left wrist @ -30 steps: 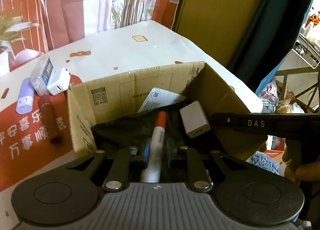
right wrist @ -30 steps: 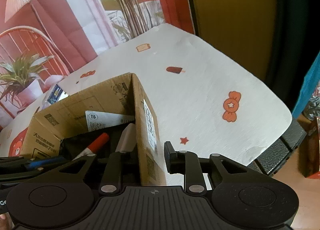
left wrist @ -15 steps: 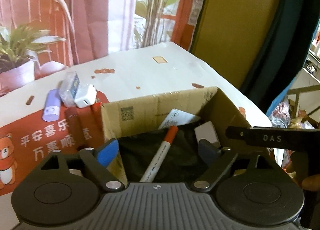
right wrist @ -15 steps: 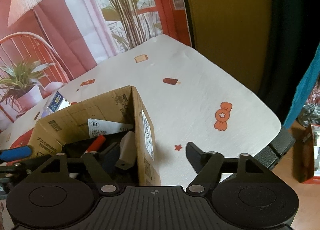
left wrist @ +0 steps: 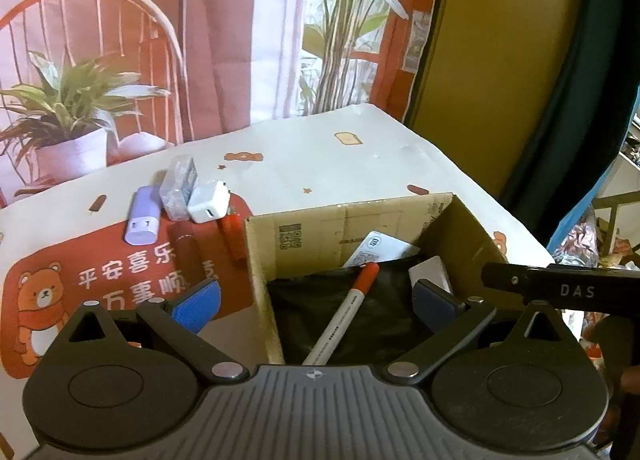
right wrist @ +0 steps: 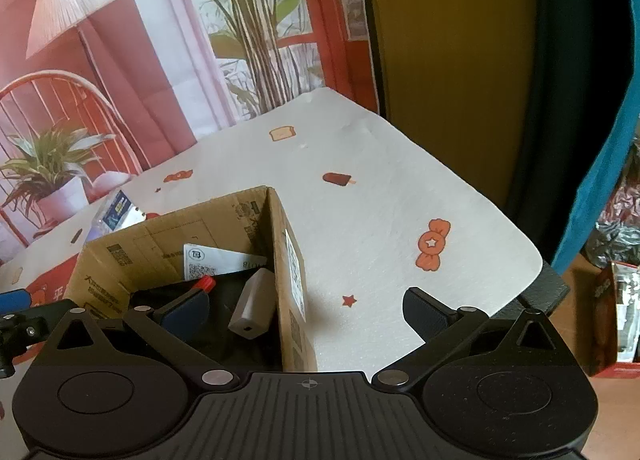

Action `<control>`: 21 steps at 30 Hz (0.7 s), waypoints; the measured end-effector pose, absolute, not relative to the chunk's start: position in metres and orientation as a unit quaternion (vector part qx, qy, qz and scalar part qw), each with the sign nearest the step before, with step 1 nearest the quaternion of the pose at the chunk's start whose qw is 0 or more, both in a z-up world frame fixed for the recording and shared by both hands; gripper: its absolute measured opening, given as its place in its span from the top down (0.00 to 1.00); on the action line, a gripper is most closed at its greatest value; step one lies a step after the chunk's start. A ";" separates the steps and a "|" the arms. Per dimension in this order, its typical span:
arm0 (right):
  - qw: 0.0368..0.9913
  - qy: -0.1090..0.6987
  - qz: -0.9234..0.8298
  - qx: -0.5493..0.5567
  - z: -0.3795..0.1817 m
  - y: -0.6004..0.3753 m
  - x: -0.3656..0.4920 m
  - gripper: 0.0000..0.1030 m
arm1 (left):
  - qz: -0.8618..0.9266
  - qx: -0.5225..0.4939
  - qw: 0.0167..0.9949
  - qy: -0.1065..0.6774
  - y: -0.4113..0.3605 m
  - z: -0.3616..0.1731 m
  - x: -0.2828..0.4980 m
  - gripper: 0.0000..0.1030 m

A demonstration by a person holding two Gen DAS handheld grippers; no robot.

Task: Organize rigid objects
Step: 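Withdraw the left tool from the box toward the remaining items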

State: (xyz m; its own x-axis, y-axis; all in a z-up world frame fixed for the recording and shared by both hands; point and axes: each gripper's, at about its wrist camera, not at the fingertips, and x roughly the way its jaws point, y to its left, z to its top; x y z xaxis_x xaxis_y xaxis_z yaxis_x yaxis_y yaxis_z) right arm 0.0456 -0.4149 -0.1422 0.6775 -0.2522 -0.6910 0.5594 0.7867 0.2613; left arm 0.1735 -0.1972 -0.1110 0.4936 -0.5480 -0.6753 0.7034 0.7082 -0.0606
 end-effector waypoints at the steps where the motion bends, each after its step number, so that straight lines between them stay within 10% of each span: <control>1: 0.885 0.331 -0.230 0.231 -0.142 -0.415 0.045 0.00 | -0.362 0.111 0.859 0.345 -0.196 -0.110 0.173 0.00; 21: 0.882 0.350 -0.245 0.200 -0.136 -0.404 0.049 0.00 | -0.295 0.103 0.890 0.333 -0.172 -0.100 0.177 0.00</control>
